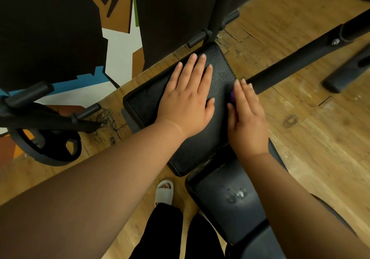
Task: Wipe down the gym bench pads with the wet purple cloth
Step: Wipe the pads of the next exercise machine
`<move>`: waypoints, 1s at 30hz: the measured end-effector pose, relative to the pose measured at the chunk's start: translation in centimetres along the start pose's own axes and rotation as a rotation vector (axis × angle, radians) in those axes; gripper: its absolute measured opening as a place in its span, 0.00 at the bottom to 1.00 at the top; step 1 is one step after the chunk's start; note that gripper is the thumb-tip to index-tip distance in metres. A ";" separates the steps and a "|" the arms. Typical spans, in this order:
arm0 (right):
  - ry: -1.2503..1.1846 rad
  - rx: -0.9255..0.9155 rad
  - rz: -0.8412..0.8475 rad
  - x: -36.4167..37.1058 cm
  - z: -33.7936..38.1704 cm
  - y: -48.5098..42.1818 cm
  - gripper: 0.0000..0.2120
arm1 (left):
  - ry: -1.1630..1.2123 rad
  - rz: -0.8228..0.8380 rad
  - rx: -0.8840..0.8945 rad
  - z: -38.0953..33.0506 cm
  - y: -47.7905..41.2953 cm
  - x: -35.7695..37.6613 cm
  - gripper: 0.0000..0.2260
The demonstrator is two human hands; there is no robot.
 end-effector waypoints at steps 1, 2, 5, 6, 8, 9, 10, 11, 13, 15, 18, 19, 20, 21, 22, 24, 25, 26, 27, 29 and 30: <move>-0.018 0.034 -0.006 0.0 -0.2 -0.9 0.21 | -0.005 -0.004 -0.003 -0.1 0.0 0.0 0.30; -0.033 0.056 -0.013 0.0 -0.4 -1.8 0.21 | -0.005 -0.002 -0.007 -0.2 0.0 0.0 0.30; -0.057 0.064 -0.046 0.0 -1.1 -2.4 0.20 | 0.000 0.006 -0.012 -0.3 0.0 0.0 0.30; -0.070 0.064 -0.054 -0.1 -1.2 -2.0 0.19 | -0.001 0.008 -0.012 -0.3 0.0 0.0 0.30; -0.115 0.062 -0.069 -0.3 -1.2 -1.0 0.19 | -0.008 0.017 -0.011 -0.4 -0.1 0.1 0.30; -0.144 0.078 -0.075 -0.5 -1.2 -0.9 0.18 | -0.012 0.023 -0.010 -0.4 -0.1 0.1 0.31; -0.178 0.117 -0.075 -0.7 -1.5 -1.4 0.18 | -0.017 0.027 -0.012 -0.4 -0.1 0.2 0.31; -0.216 0.167 -0.066 -0.8 -1.8 -2.3 0.18 | -0.021 0.031 -0.014 -0.4 -0.2 0.1 0.31; -0.305 0.252 -0.003 -1.0 -2.5 -4.5 0.17 | -0.027 0.036 -0.008 -0.4 -0.2 0.1 0.31; -0.414 0.275 0.076 -1.1 -3.0 -6.0 0.16 | -0.009 0.020 0.002 -0.5 -0.5 -0.1 0.31; -0.510 0.305 0.122 -1.5 -3.1 -5.3 0.16 | 0.042 -0.004 0.008 -0.7 -1.8 -0.4 0.31; -0.522 0.320 0.126 -1.7 -3.3 -4.6 0.16 | 0.039 -0.003 0.007 -0.8 -2.2 -0.3 0.31; -0.526 0.334 0.130 -1.7 -3.5 -4.0 0.16 | 0.025 0.006 0.006 -0.9 -2.5 -0.2 0.31; -0.528 0.345 0.139 -1.8 -3.6 -3.9 0.16 | 0.008 0.019 0.007 -1.0 -2.6 0.0 0.31; -0.533 0.360 0.150 -1.7 -3.7 -4.3 0.15 | -0.006 0.027 0.005 -1.1 -2.6 0.2 0.32; -0.558 0.381 0.178 -1.2 -3.7 -6.3 0.14 | -0.009 0.023 -0.004 -1.2 -2.6 0.3 0.32; -0.569 0.382 0.193 -0.8 -3.5 -7.6 0.14 | -0.007 0.018 -0.006 -1.2 -2.5 0.3 0.32; -0.580 0.376 0.206 -0.4 -3.3 -8.8 0.14 | -0.006 0.015 -0.007 -1.2 -2.5 0.3 0.32; -0.591 0.367 0.212 -0.1 -3.0 -9.8 0.14 | -0.006 0.012 -0.006 -1.3 -2.6 0.4 0.32; -0.622 0.379 0.212 0.1 -2.8 -10.3 0.14 | -0.006 0.013 0.001 -1.3 -2.7 0.3 0.32; -0.641 0.405 0.207 0.0 -3.0 -9.7 0.14 | -0.006 0.015 0.002 -1.3 -2.6 0.4 0.32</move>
Point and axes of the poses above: each hand's wrist, its own y-axis away from the middle knuckle, its own x-axis out of the palm, z = x × y, the point moved 3 cm from there along -y, towards the middle knuckle, and after that the axes turned 9 degrees about -x, right-handed, at the moved point
